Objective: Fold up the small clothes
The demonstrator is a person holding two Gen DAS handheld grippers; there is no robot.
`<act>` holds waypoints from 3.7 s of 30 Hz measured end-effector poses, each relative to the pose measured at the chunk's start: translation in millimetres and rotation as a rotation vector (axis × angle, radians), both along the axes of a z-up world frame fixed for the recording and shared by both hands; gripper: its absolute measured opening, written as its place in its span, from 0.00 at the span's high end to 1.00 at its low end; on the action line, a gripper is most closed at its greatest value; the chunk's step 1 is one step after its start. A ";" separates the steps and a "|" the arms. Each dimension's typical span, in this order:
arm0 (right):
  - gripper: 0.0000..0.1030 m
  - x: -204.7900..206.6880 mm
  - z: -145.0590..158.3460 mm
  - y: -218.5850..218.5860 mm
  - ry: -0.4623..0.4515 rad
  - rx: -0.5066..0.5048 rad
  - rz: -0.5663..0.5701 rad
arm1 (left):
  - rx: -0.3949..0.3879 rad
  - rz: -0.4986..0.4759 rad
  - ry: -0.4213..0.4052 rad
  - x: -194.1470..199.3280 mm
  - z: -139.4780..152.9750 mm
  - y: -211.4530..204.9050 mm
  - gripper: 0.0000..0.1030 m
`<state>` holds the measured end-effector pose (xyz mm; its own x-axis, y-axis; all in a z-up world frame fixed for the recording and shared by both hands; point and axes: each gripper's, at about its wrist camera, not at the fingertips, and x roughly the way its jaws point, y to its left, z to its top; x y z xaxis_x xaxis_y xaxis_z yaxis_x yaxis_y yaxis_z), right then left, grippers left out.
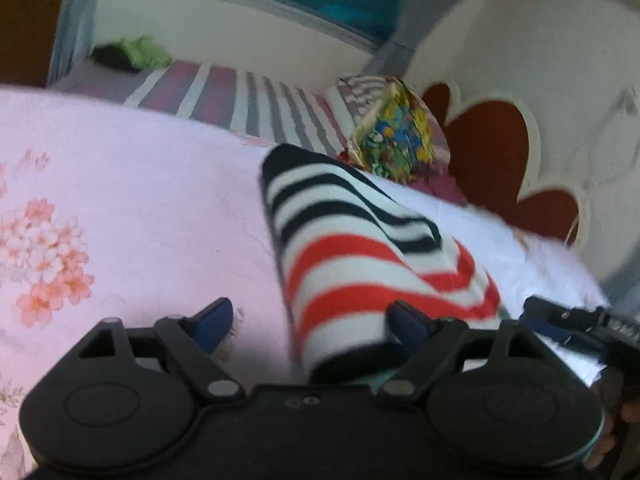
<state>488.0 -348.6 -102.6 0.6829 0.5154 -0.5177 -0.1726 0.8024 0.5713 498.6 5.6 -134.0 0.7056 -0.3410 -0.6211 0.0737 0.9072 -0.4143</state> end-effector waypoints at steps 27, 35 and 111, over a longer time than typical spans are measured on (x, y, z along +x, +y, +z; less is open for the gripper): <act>0.70 -33.0 33.6 26.8 -0.138 -0.205 0.043 | 0.005 -0.041 -0.059 -37.9 16.4 3.5 0.20; 1.00 -79.9 -9.9 76.5 -0.074 -0.446 0.277 | 0.119 -0.171 0.053 -69.6 -17.0 -18.9 0.08; 0.83 -58.1 8.2 48.7 0.002 -0.247 0.138 | -0.170 -0.163 0.136 -38.3 -20.5 7.4 0.19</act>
